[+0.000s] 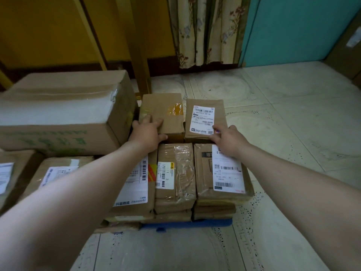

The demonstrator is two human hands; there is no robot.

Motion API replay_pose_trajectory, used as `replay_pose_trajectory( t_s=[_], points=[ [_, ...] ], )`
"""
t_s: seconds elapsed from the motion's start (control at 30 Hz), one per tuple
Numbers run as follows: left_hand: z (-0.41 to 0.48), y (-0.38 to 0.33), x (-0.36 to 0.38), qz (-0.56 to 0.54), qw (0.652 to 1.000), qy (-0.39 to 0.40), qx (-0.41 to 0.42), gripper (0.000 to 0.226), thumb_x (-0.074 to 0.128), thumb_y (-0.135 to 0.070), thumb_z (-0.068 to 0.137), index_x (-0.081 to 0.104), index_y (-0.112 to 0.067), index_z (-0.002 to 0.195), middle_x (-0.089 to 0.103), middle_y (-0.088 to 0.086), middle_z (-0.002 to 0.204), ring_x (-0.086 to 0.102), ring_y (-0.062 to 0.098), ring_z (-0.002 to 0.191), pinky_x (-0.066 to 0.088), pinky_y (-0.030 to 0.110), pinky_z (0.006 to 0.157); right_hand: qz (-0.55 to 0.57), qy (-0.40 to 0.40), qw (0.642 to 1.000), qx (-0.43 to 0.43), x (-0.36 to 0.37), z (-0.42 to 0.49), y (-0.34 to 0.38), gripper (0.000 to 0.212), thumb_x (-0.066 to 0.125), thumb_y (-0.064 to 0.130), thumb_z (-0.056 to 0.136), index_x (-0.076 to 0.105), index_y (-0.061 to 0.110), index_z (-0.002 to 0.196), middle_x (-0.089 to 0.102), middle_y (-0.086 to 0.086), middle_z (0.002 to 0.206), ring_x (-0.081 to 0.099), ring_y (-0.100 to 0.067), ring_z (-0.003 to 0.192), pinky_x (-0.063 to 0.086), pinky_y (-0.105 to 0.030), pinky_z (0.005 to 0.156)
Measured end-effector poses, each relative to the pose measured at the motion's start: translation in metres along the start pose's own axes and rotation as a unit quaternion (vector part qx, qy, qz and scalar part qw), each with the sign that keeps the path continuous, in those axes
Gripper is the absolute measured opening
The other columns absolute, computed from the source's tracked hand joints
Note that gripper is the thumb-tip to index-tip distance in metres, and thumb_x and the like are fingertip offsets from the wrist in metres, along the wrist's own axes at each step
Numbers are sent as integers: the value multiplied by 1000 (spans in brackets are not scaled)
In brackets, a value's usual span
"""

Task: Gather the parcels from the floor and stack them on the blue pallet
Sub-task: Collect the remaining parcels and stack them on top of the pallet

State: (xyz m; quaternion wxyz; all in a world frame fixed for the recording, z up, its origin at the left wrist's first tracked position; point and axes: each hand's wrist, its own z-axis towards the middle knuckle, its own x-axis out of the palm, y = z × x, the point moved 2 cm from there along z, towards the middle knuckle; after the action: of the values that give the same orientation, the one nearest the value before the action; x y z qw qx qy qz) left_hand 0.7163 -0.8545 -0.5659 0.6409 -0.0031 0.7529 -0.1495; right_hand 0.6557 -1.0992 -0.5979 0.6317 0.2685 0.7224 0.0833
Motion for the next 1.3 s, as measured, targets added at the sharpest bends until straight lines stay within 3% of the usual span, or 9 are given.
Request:
replay_pose_trajectory(
  t_s=[0.2,0.4,0.5,0.63,0.7,0.83,0.9,1.17,1.3],
  points=[
    [-7,0,-2,4,1000,-13,19,54,45,-45,94,30,-35,145,19,-2,156,17,38,135,22,47,110,28,8,999,-14,-8,-5,-13,35,39,34,100,44,32,135,43,-10,115,56,-19,81,42,-28,73],
    [-17,4,5,-37,999,-13,21,45,44,-37,96,38,-33,141,23,-5,155,11,35,141,14,48,114,45,-11,999,-5,-5,-10,-13,43,37,3,88,55,28,117,55,-7,114,57,-23,90,47,-32,72],
    [-17,2,2,-28,999,-4,28,50,52,-43,90,40,-33,138,23,-6,154,4,35,142,15,52,113,48,-26,999,5,-4,-13,-10,51,39,2,86,47,27,130,58,-7,118,56,-23,92,42,-31,68],
    [-10,-7,-5,31,997,25,67,50,44,-41,94,29,-41,142,16,-7,156,1,27,145,15,62,111,56,-21,998,0,-10,-9,1,53,38,9,92,39,27,142,54,-11,128,55,-29,104,46,-33,80],
    [-12,-10,-7,49,996,31,63,51,39,-49,93,28,-41,142,16,-7,157,3,26,145,10,64,109,12,-23,1000,-12,-11,-14,6,43,39,31,97,39,31,140,43,-14,137,48,-32,116,44,-40,94],
    [-31,-7,2,92,991,40,87,74,35,-73,81,14,-42,145,6,-8,158,-1,26,145,3,62,109,-174,8,982,-79,4,-40,4,78,30,78,79,15,43,147,3,-2,160,5,-28,144,20,-53,113],
    [-43,-5,10,99,989,37,99,81,39,-75,78,8,-41,145,3,-8,158,-2,27,145,3,62,109,-195,16,977,-89,12,-45,1,82,29,81,77,10,44,148,-1,-1,160,-5,-28,145,15,-53,114],
    [-60,-7,9,81,990,44,110,85,33,-77,78,2,-39,147,-8,-8,158,-12,22,144,-3,57,112,-204,-18,975,-81,18,-51,5,81,21,81,77,10,42,148,5,-1,160,-6,-26,145,2,-53,116],
    [-100,22,22,67,988,70,117,91,26,-81,73,-11,-39,145,-21,-10,154,-22,16,141,-6,48,112,-202,-1,962,-186,33,-72,36,84,11,84,72,8,45,147,5,1,160,-5,-22,145,-3,-51,116]
  ],
)
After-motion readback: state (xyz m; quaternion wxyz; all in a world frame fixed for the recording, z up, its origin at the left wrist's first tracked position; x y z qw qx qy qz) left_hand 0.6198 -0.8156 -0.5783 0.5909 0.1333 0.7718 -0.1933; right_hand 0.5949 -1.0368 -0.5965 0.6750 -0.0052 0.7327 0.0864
